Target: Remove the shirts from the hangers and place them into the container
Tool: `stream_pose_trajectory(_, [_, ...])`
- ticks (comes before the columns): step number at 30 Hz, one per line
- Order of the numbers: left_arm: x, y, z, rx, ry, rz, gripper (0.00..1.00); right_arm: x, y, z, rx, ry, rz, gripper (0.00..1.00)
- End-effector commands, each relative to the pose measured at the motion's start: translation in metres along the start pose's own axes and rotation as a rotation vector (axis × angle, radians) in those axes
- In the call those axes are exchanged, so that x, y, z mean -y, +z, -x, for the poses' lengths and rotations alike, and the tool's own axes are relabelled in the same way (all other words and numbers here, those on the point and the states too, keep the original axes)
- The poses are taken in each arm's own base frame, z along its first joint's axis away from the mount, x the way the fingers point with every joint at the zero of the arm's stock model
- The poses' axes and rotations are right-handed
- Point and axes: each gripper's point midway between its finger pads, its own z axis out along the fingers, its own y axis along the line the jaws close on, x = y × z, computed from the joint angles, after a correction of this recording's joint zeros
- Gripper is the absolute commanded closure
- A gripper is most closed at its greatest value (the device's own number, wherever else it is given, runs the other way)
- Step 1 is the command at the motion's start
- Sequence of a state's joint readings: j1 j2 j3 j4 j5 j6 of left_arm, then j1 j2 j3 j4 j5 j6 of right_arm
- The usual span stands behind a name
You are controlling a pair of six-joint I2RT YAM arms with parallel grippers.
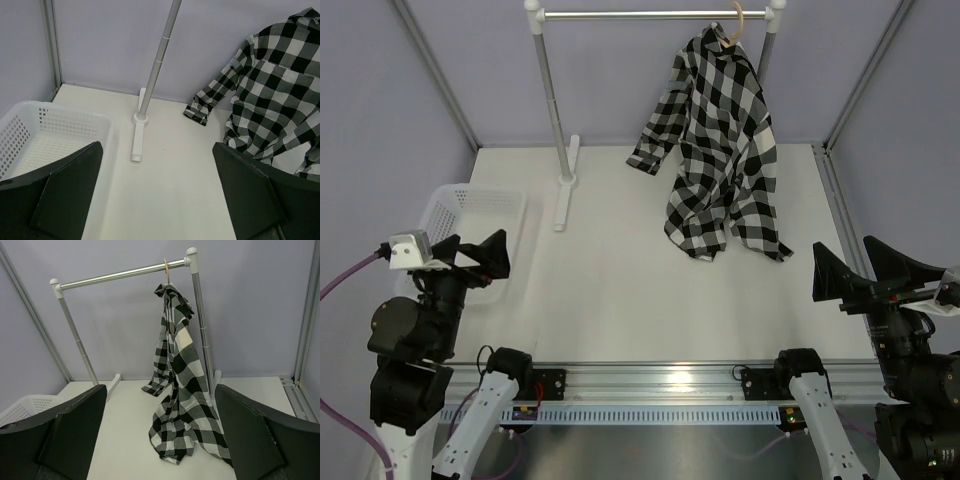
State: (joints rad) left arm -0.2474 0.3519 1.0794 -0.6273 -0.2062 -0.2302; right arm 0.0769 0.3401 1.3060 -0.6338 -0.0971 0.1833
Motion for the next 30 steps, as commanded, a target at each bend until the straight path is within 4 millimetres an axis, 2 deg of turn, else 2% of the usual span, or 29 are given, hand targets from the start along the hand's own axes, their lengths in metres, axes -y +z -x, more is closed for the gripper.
stream_pose_trajectory(1, [0.007,-0.001,-0.004,-0.004,-0.019,-0.042,0.01,-0.002,-0.001,-0.003,-0.012,0.007,0.016,0.01])
stream_pose_trajectory(6, [0.011,0.01,-0.027,-0.074,-0.025,-0.057,0.01,-0.012,0.012,-0.022,-0.117,0.021,0.08,0.01])
stream_pose_trajectory(11, [0.019,0.031,-0.065,-0.211,-0.052,-0.078,0.01,-0.003,0.05,-0.044,-0.216,0.077,0.039,0.01])
stream_pose_trajectory(13, [0.022,0.04,-0.085,-0.282,-0.065,-0.088,0.01,0.009,0.075,-0.056,-0.259,0.121,-0.025,0.01])
stream_pose_trajectory(15, [0.025,0.045,-0.098,-0.33,-0.07,-0.096,0.01,0.013,0.094,-0.055,-0.273,0.148,-0.055,0.01])
stream_pose_trajectory(16, [0.024,0.048,-0.109,-0.363,-0.068,-0.09,0.01,0.017,0.115,-0.07,-0.328,0.169,-0.073,0.01])
stream_pose_trajectory(18, [0.023,0.054,-0.122,-0.403,-0.072,-0.079,0.01,0.014,0.136,-0.065,-0.331,0.177,-0.055,0.01])
stream_pose_trajectory(19, [0.02,0.055,-0.135,-0.428,-0.069,-0.073,0.01,0.021,0.157,-0.082,-0.383,0.181,-0.071,0.0])
stream_pose_trajectory(20, [0.019,0.054,-0.139,-0.425,-0.063,-0.077,0.01,0.02,0.17,-0.073,-0.365,0.175,-0.069,0.0])
stream_pose_trajectory(21, [0.018,0.054,-0.144,-0.425,-0.063,-0.077,0.01,0.021,0.181,-0.073,-0.37,0.17,-0.065,0.01])
stream_pose_trajectory(22, [0.015,0.054,-0.156,-0.433,-0.061,-0.075,0.01,0.028,0.203,-0.092,-0.422,0.152,-0.076,0.0])
stream_pose_trajectory(23, [0.015,0.053,-0.153,-0.404,-0.063,-0.084,0.01,0.034,0.227,-0.1,-0.449,0.144,-0.09,0.01])
stream_pose_trajectory(24, [0.014,0.053,-0.157,-0.403,-0.06,-0.085,0.01,0.03,0.227,-0.082,-0.415,0.128,-0.077,0.01])
stream_pose_trajectory(25, [0.014,0.051,-0.158,-0.402,-0.057,-0.086,0.01,0.039,0.249,-0.106,-0.478,0.105,-0.085,0.01])
stream_pose_trajectory(26, [0.017,0.049,-0.158,-0.404,-0.051,-0.109,0.01,0.037,0.26,-0.092,-0.46,0.091,-0.077,0.01])
stream_pose_trajectory(27, [0.016,0.048,-0.155,-0.39,-0.049,-0.107,0.01,0.037,0.269,-0.093,-0.469,0.08,-0.065,0.0])
stream_pose_trajectory(28, [0.015,0.048,-0.155,-0.385,-0.047,-0.104,0.01,0.043,0.287,-0.116,-0.52,0.057,-0.061,0.01])
stream_pose_trajectory(29, [0.015,0.047,-0.156,-0.385,-0.047,-0.104,0.01,0.04,0.295,-0.101,-0.492,0.041,-0.047,0.01])
stream_pose_trajectory(30, [0.01,0.048,-0.155,-0.377,-0.041,-0.077,0.01,0.042,0.303,-0.104,-0.497,0.027,-0.048,0.0])
